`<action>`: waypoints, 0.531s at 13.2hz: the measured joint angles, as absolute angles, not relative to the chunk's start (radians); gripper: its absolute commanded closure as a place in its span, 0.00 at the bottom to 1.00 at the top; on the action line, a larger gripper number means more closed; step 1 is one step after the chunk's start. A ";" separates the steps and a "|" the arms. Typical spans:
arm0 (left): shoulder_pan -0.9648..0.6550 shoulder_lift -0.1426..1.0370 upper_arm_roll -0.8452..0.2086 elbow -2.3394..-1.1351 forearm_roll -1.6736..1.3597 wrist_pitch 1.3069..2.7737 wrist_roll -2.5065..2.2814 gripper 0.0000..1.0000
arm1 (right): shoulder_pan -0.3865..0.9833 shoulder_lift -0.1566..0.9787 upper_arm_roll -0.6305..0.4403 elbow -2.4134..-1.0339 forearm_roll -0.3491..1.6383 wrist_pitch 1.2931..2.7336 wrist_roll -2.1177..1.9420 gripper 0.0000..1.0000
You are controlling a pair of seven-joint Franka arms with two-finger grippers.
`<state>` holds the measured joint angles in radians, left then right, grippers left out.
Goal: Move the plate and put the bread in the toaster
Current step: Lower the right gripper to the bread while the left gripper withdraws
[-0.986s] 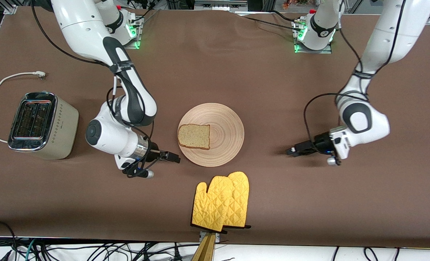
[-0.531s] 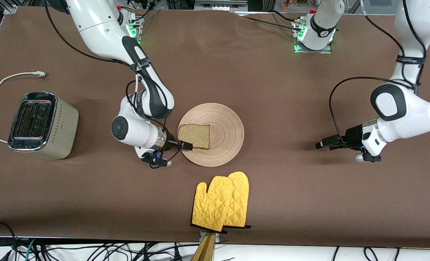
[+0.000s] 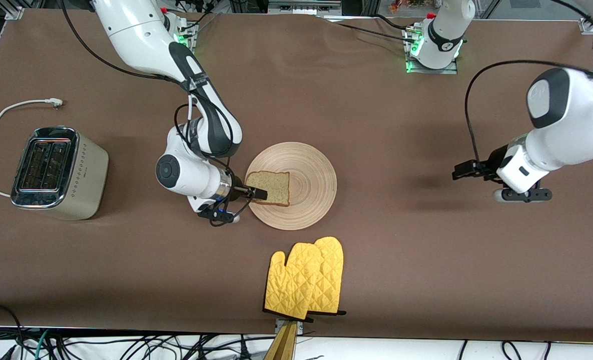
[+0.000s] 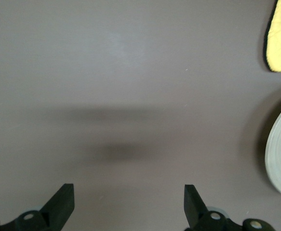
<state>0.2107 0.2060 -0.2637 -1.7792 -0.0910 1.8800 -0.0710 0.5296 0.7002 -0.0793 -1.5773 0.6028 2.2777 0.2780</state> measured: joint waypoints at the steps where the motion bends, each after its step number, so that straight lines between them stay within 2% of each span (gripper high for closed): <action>1: 0.211 0.197 -0.263 -1.725 -0.059 1.806 -0.075 0.00 | 0.530 0.694 -0.081 -1.582 0.592 2.269 0.278 0.00; 5: 0.211 0.175 -0.262 -1.505 0.006 1.501 -0.096 0.00 | 0.548 0.689 -0.081 -1.620 0.540 2.247 0.278 0.00; 7: 0.208 0.164 -0.261 -1.450 0.006 1.428 -0.150 0.00 | 0.552 0.688 -0.081 -1.624 0.532 2.235 0.278 0.00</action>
<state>0.2082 0.1635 -0.2613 -1.4497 0.0058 1.4282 -0.1496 0.5518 0.6882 -0.0809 -1.6238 0.5319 2.2346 0.2779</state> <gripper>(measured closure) 0.000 0.000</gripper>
